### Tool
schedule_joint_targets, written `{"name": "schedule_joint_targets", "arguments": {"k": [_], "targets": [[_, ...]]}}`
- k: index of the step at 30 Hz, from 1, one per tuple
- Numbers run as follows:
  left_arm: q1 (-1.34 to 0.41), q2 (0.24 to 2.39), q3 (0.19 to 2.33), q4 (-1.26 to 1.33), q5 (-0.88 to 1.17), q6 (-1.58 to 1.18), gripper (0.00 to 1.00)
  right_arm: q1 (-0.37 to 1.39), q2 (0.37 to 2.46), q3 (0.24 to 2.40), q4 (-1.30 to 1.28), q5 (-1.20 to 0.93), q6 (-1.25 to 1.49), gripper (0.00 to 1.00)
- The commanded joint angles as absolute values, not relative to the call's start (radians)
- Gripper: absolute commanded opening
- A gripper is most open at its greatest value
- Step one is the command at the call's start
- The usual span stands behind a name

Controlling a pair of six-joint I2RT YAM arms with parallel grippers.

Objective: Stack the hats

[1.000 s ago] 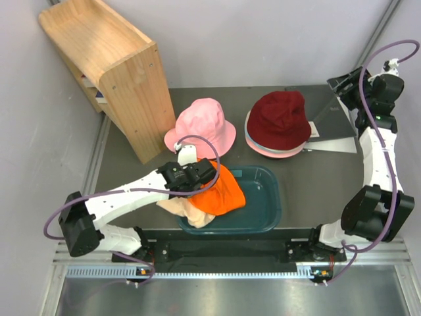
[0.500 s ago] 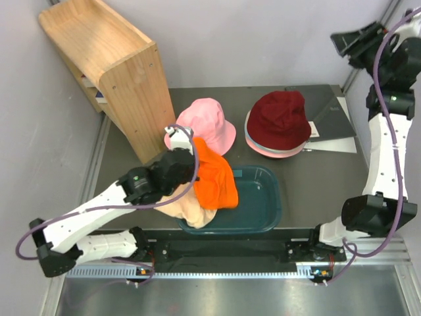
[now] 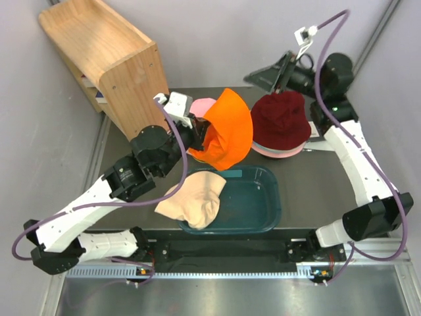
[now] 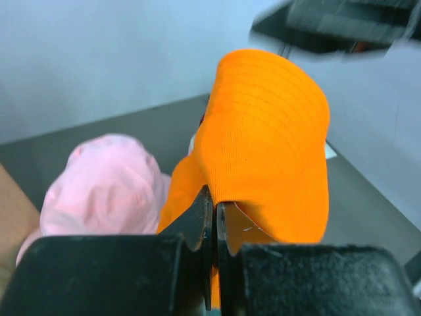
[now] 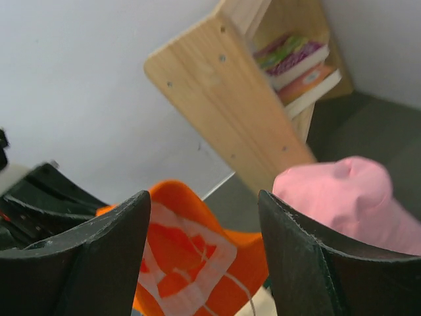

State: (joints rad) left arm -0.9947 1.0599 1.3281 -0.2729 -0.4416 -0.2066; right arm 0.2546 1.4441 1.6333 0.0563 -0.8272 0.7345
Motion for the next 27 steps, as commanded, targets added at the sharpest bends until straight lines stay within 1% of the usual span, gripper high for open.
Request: {"name": "schedule_joint_targets", "arguments": {"k": [1, 4, 6, 11, 13, 17, 19, 20, 21, 27], "targets": [[-0.991, 1.110, 1.411, -0.092, -0.463, -0.106, 0.00, 0.296, 1.355, 1.492, 0.210, -0.908, 0.808, 0.66], [-0.991, 1.155, 1.462, -0.109, -0.491, -0.103, 0.00, 0.299, 1.313, 1.399, 0.282, -0.916, 0.859, 0.66], [-0.991, 1.186, 1.495, -0.136, -0.508, -0.110, 0.00, 0.299, 1.276, 1.362, 0.285, -0.899, 0.861, 0.66], [-0.988, 1.262, 1.566, -0.222, -0.551, -0.126, 0.00, 0.278, 1.224, 1.362, 0.195, -0.827, 0.822, 0.66], [-0.988, 1.273, 1.569, -0.216, -0.552, -0.138, 0.00, 0.234, 1.213, 1.365, 0.155, -0.764, 0.825, 0.67], [-0.982, 1.282, 1.562, -0.184, -0.569, -0.164, 0.00, 0.150, 1.210, 1.364, 0.184, -0.791, 0.841, 0.66], [-0.977, 1.298, 1.568, -0.180, -0.572, -0.181, 0.00, 0.150, 1.209, 1.373, 0.167, -0.795, 0.821, 0.67], [-0.976, 1.304, 1.577, -0.178, -0.572, -0.187, 0.00, 0.150, 1.204, 1.349, 0.193, -0.807, 0.854, 0.67], [-0.974, 1.310, 1.581, -0.176, -0.574, -0.196, 0.00, 0.150, 1.200, 1.330, 0.272, -0.816, 0.883, 0.67], [-0.963, 1.348, 1.620, -0.187, -0.575, -0.222, 0.00, 0.156, 1.183, 1.313, 0.321, -0.856, 0.902, 0.67]]}}
